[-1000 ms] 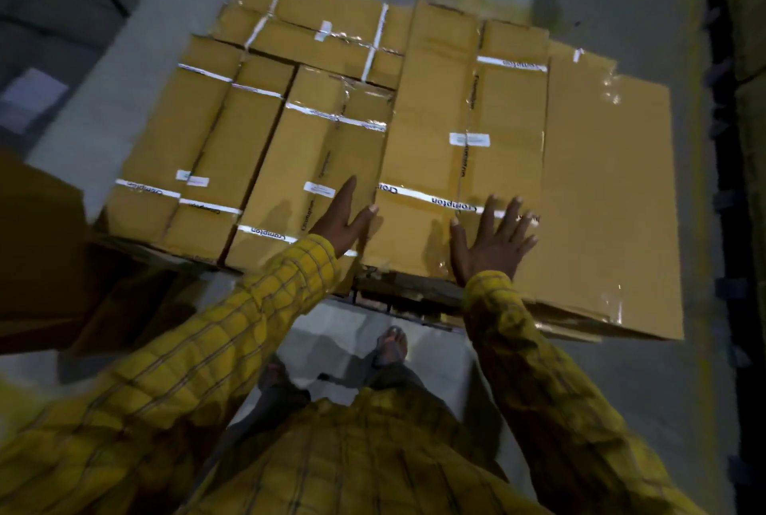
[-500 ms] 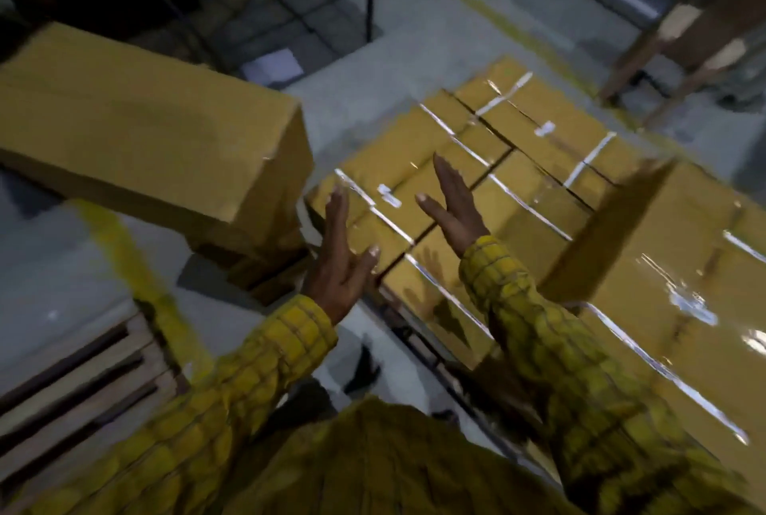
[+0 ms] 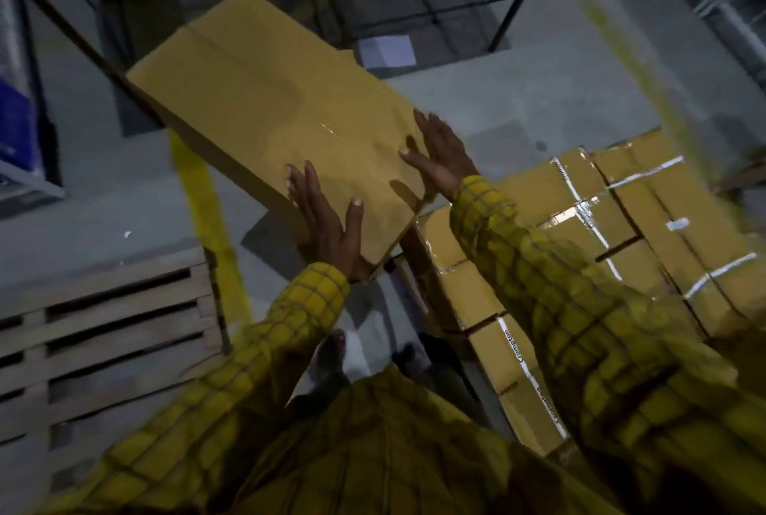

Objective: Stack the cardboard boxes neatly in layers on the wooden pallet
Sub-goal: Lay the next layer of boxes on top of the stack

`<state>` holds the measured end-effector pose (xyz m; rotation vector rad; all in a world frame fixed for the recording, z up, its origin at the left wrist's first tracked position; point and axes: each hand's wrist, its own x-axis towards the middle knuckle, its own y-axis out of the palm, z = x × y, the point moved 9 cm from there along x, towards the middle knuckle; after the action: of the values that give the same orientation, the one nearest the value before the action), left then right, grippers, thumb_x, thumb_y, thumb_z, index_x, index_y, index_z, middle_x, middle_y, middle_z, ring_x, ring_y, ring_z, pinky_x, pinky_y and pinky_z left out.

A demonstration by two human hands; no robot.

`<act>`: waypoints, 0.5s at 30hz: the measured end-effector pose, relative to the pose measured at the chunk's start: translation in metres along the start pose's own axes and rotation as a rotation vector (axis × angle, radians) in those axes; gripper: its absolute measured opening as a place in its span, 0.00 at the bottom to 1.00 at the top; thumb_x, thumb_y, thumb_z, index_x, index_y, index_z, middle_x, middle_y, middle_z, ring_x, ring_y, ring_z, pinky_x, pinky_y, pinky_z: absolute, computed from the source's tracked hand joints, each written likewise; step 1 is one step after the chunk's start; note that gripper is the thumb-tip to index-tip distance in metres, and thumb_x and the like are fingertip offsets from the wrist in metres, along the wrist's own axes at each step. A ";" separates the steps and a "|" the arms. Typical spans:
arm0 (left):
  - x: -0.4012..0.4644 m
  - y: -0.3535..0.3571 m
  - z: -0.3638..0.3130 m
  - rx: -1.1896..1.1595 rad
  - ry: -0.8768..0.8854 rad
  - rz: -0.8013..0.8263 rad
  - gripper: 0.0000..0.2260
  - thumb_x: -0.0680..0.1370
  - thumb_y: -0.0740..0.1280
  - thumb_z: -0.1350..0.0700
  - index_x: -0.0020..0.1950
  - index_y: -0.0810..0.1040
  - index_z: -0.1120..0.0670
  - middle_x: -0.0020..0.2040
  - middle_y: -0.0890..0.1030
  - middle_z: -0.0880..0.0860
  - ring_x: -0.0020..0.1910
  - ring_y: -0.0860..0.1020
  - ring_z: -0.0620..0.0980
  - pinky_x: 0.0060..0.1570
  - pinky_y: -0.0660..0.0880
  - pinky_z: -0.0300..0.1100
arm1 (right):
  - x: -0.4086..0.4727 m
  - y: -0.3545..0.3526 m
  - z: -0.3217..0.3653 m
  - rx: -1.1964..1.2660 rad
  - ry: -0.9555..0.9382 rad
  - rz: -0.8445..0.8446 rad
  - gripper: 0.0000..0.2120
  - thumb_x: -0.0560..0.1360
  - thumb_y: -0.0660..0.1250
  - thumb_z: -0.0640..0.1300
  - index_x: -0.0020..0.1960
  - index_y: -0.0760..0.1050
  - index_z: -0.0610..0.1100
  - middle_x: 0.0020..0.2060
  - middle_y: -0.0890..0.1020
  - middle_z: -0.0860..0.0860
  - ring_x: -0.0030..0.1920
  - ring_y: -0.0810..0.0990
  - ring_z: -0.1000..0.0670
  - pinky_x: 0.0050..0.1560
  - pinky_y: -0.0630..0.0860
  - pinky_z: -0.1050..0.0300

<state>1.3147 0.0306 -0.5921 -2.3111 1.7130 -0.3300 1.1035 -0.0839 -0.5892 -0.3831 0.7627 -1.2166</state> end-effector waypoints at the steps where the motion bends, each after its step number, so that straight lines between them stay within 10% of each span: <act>1: 0.008 -0.003 0.007 0.000 -0.050 -0.044 0.38 0.82 0.62 0.42 0.85 0.46 0.54 0.84 0.40 0.59 0.83 0.38 0.60 0.78 0.49 0.67 | 0.014 0.002 0.005 -0.066 -0.012 0.015 0.39 0.79 0.66 0.65 0.83 0.51 0.61 0.84 0.48 0.52 0.83 0.43 0.47 0.82 0.44 0.45; 9: 0.045 -0.022 0.068 -0.067 -0.370 -0.344 0.47 0.78 0.74 0.52 0.84 0.44 0.58 0.84 0.41 0.60 0.83 0.48 0.58 0.71 0.55 0.36 | 0.118 0.016 0.039 -0.423 -0.123 0.110 0.48 0.74 0.67 0.71 0.84 0.49 0.56 0.84 0.50 0.44 0.83 0.50 0.39 0.81 0.46 0.39; 15: 0.054 -0.012 0.091 -0.175 -0.431 -0.415 0.54 0.72 0.80 0.48 0.85 0.44 0.54 0.83 0.53 0.56 0.79 0.58 0.48 0.77 0.61 0.46 | 0.154 0.022 0.037 -0.463 -0.079 0.107 0.54 0.68 0.69 0.76 0.84 0.47 0.59 0.76 0.65 0.44 0.73 0.67 0.38 0.72 0.68 0.42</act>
<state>1.3702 -0.0122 -0.6718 -2.6102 1.0938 0.2468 1.1670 -0.2254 -0.6265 -0.7557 0.9835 -0.9126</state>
